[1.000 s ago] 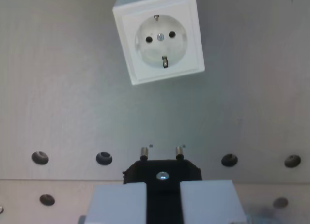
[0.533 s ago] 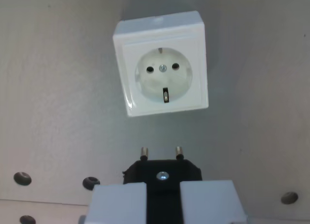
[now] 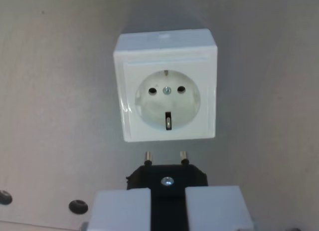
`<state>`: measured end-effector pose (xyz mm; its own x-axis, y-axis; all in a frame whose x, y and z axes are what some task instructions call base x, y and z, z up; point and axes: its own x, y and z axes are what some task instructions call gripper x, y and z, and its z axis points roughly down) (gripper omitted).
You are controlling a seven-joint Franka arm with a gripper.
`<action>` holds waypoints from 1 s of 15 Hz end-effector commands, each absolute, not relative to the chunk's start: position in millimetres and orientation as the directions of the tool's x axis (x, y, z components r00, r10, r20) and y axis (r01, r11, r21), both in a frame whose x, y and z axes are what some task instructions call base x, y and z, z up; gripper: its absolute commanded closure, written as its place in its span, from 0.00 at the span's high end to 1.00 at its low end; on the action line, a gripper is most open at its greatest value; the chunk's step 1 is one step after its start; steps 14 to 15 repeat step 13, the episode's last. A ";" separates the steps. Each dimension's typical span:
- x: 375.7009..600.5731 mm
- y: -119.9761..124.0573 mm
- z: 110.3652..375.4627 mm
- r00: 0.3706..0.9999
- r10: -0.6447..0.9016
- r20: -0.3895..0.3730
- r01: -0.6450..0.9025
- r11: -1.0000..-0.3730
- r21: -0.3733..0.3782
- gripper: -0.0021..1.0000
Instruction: Move above the white socket
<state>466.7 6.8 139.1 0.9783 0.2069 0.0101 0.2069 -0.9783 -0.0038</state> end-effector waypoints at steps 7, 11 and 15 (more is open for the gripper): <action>484.0 1.8 117.1 0.952 0.306 0.006 0.305 -0.952 0.026 0.00; 483.9 1.6 113.6 0.954 0.299 0.013 0.299 -0.954 0.027 0.00; 483.9 1.7 112.2 0.955 0.297 0.012 0.296 -0.955 0.026 0.00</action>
